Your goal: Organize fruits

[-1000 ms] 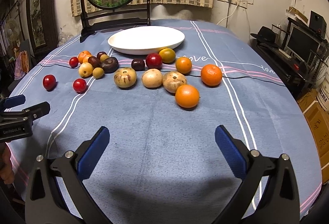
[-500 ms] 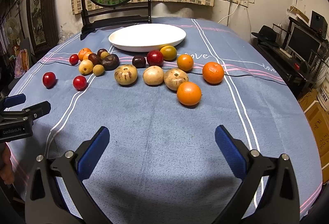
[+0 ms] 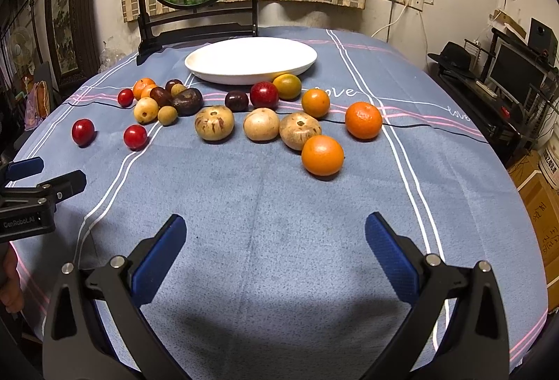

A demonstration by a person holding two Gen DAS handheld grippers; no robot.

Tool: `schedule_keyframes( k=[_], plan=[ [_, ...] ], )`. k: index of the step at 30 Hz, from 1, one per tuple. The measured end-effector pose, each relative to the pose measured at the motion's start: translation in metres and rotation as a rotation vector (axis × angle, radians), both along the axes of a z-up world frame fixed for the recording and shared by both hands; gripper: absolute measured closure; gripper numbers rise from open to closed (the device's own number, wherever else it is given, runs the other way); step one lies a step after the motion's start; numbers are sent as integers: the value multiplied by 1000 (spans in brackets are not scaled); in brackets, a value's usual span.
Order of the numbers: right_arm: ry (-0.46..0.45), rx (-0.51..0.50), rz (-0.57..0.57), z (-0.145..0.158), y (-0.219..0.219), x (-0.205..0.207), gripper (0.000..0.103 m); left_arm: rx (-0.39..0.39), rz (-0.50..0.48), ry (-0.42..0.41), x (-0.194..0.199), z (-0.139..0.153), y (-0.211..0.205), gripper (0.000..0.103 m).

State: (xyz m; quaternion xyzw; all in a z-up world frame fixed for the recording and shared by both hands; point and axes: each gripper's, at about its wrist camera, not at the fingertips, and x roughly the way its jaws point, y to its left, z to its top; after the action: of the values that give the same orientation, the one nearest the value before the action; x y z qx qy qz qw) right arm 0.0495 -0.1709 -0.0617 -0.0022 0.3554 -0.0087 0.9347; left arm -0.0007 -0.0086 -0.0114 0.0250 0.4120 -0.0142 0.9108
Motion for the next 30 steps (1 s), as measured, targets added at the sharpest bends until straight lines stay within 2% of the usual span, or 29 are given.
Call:
schedule_keyframes(
  k=[14, 19, 23, 28, 30],
  plan=[
    [2, 0, -6, -1, -2, 0, 1, 11, 1, 9, 1, -4, -2, 2],
    [4, -4, -36, -3, -12, 2, 1, -19, -24, 26, 7, -7, 2, 2],
    [8, -5, -49, -6, -20, 4, 1, -17, -13, 55, 22, -14, 8, 2],
    [32, 17, -30, -9, -24, 12, 1, -59, -14, 121, 50, -17, 11, 2],
    [43, 31, -16, -9, -24, 15, 1, -34, -19, 122, 62, -17, 6, 2]
  ],
)
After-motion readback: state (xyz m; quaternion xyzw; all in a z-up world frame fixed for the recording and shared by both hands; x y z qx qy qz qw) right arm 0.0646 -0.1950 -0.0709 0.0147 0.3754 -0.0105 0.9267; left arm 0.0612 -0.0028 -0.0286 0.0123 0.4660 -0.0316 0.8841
